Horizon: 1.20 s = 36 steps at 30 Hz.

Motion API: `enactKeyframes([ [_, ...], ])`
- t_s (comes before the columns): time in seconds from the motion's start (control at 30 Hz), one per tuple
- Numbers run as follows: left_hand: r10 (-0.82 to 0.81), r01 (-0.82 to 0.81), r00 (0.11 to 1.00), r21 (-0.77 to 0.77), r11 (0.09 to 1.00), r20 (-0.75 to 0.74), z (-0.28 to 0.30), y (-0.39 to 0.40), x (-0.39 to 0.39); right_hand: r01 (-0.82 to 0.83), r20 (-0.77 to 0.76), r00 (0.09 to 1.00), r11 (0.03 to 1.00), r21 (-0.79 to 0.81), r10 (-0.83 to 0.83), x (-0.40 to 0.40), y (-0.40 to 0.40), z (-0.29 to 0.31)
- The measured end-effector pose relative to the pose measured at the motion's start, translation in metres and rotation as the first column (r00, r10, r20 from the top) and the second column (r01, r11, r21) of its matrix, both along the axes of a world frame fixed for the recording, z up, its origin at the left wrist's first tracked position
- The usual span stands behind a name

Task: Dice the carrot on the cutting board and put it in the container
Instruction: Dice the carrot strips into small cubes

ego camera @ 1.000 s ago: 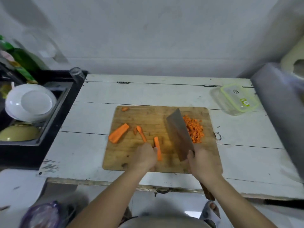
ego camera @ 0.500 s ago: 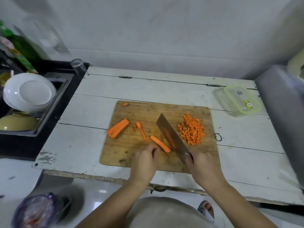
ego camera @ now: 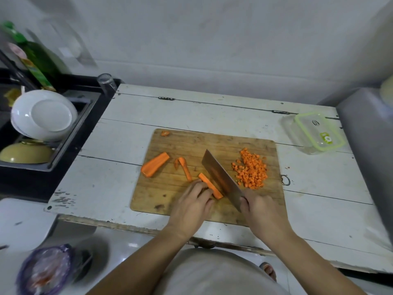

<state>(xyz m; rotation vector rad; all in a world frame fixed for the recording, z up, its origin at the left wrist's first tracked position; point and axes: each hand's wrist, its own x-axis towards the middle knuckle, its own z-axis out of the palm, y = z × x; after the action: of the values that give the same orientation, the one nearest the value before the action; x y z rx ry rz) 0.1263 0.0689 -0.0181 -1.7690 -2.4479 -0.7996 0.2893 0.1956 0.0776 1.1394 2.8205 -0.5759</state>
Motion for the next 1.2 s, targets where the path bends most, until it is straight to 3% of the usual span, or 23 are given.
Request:
enactKeyframes([
  [0.13,-0.024,0.022,0.999,0.050,0.999,0.039,0.000,0.008,-0.004,-0.004,0.051,0.999,1.000,0.002,0.004,-0.004,-0.010,0.001],
  [0.5,-0.024,0.019,0.997,0.067,0.998,0.072,-0.007,0.010,-0.008,0.101,-0.074,0.992,0.995,-0.010,-0.102,0.005,-0.008,0.002],
  [0.93,-0.029,0.026,0.998,0.055,0.998,0.062,-0.011,0.009,-0.007,-0.019,0.161,0.987,0.982,0.190,-0.012,-0.001,-0.035,0.001],
  [1.2,-0.030,0.028,0.999,0.054,0.998,0.043,-0.009,0.008,-0.007,-0.072,0.202,0.979,0.979,0.191,0.032,-0.004,-0.037,0.001],
])
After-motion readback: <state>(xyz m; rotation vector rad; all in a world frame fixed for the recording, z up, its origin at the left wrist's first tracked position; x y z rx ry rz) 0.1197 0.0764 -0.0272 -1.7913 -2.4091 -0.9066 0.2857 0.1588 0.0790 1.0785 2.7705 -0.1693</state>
